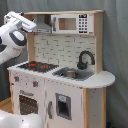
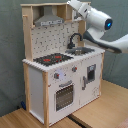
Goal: Play with the kitchen
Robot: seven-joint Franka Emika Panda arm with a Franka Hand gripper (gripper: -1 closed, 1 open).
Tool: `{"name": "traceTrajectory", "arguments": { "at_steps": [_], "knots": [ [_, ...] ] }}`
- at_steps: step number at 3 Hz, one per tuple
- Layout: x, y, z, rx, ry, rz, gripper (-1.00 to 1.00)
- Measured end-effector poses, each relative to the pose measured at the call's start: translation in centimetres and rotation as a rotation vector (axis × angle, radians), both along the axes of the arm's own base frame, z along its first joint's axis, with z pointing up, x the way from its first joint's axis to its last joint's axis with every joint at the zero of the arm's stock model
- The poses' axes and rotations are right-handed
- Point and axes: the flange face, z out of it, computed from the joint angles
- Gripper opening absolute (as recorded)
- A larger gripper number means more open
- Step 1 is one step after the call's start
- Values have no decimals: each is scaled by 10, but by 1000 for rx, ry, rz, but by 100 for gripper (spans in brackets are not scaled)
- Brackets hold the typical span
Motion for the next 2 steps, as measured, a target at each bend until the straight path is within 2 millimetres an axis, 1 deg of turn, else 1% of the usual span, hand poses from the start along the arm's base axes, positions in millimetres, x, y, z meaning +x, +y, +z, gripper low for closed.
{"name": "traceTrajectory", "arguments": {
  "at_steps": [2],
  "knots": [
    [10,11,-20,98,-37,-47,100]
  ]
}}
